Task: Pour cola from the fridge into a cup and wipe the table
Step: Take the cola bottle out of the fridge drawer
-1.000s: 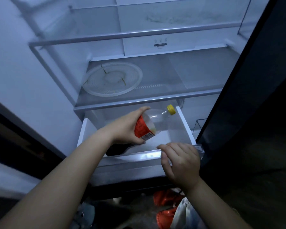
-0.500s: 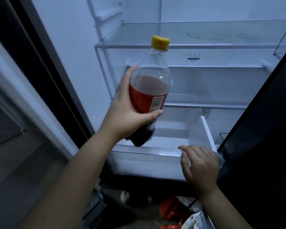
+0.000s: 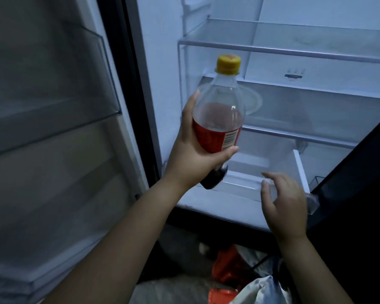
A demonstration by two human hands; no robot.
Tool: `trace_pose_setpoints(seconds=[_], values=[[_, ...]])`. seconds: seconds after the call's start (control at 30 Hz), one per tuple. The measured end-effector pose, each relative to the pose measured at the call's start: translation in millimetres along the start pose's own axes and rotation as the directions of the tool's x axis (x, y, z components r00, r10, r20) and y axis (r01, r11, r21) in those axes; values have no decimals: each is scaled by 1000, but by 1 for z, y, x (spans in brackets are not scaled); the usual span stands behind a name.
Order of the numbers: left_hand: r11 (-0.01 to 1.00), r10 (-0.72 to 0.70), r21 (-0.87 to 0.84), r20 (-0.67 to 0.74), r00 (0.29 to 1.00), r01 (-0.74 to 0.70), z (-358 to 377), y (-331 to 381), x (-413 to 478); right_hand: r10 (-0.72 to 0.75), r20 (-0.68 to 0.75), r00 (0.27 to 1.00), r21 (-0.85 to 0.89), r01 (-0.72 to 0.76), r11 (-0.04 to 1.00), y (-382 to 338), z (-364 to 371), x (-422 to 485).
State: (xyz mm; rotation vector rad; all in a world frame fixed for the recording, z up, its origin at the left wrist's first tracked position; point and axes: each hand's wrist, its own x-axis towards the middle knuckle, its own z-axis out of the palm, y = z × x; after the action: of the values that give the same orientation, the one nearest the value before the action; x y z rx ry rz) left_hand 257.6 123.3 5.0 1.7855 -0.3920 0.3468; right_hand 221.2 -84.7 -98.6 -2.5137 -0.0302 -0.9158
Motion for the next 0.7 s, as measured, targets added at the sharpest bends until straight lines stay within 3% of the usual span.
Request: trace_pose_setpoints(seconds=[0.17,0.27,0.53,0.7], values=[[997,20,79,23,1000,-21,-24,13,-29,-40,98,994,403,-3,915,-63,-24,8],[995,-13,97,19,1000,11,-46,21,-60,-117,56,992,582,62,811,-108,-49,11],[964,-89,247,-53,995,100,-122,47,-173,-374,-9,927,731,261,631,-223,-88,-26],[906,-73,397,-185,980,143,-178,62,-271,-524,78,848,763,288,579,-293,-91,-90]])
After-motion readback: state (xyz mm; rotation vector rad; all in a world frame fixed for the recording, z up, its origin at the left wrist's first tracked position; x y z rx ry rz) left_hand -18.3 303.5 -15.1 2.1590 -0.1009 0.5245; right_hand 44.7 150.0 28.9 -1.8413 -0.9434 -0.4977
